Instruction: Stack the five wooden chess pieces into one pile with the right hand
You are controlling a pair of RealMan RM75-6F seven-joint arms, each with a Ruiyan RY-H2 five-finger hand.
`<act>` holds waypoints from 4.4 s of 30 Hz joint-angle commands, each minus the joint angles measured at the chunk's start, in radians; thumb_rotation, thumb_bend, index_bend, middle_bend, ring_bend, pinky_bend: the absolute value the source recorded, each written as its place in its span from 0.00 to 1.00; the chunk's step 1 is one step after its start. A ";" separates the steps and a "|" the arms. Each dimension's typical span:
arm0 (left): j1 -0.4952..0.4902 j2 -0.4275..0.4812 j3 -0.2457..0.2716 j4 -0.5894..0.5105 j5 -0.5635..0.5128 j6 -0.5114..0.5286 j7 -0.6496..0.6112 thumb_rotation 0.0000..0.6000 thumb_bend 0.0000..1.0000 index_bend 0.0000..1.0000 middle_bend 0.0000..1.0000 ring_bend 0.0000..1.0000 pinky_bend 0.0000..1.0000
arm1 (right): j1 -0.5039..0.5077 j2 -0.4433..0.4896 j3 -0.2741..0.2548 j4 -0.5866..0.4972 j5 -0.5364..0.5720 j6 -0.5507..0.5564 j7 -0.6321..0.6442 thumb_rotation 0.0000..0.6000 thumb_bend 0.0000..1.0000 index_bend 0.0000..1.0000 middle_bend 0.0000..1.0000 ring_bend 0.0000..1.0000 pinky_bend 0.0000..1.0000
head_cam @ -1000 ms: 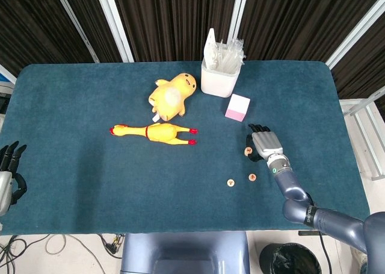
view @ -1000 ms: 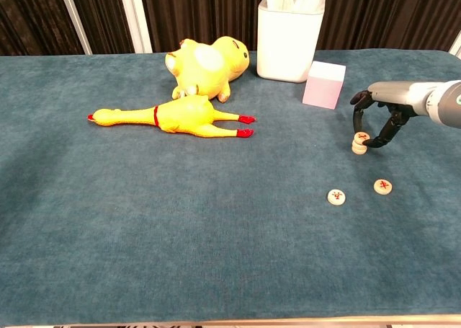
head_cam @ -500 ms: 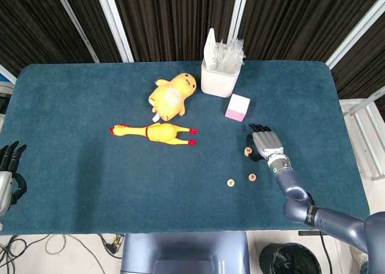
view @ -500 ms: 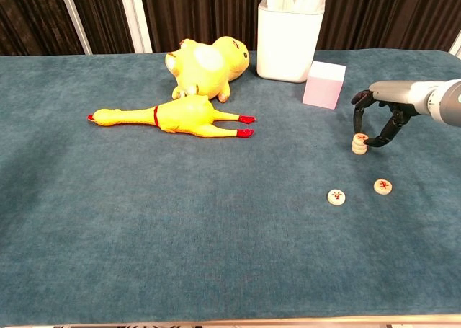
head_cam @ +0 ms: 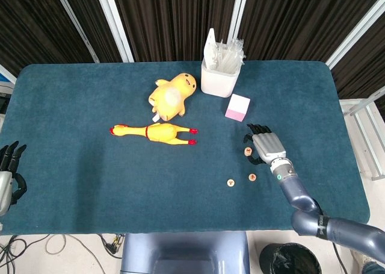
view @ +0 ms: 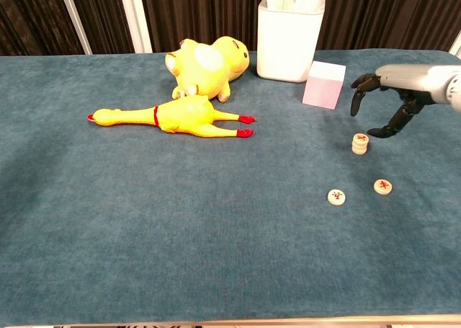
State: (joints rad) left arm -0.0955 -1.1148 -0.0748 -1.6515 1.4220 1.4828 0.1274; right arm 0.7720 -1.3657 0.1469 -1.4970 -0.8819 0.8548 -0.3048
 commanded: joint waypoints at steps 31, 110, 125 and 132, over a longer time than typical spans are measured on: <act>0.003 0.000 -0.001 -0.003 0.000 0.006 0.003 1.00 0.82 0.10 0.00 0.00 0.01 | -0.232 0.030 -0.170 -0.080 -0.351 0.215 0.024 1.00 0.40 0.35 0.06 0.02 0.08; 0.003 -0.004 -0.003 -0.002 -0.003 0.007 0.016 1.00 0.82 0.10 0.00 0.00 0.01 | -0.207 -0.120 -0.079 0.087 -0.274 0.066 0.022 1.00 0.40 0.49 0.06 0.02 0.09; 0.003 -0.003 -0.003 -0.003 -0.003 0.007 0.014 1.00 0.82 0.10 0.00 0.00 0.01 | -0.209 -0.110 -0.079 0.074 -0.283 0.070 0.026 1.00 0.40 0.54 0.06 0.02 0.09; 0.003 -0.002 -0.003 -0.003 -0.002 0.007 0.014 1.00 0.82 0.10 0.00 0.00 0.01 | -0.213 -0.102 -0.081 0.065 -0.292 0.073 0.035 1.00 0.40 0.54 0.06 0.02 0.09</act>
State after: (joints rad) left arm -0.0925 -1.1168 -0.0777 -1.6547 1.4195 1.4896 0.1412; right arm 0.5590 -1.4681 0.0654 -1.4316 -1.1736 0.9269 -0.2702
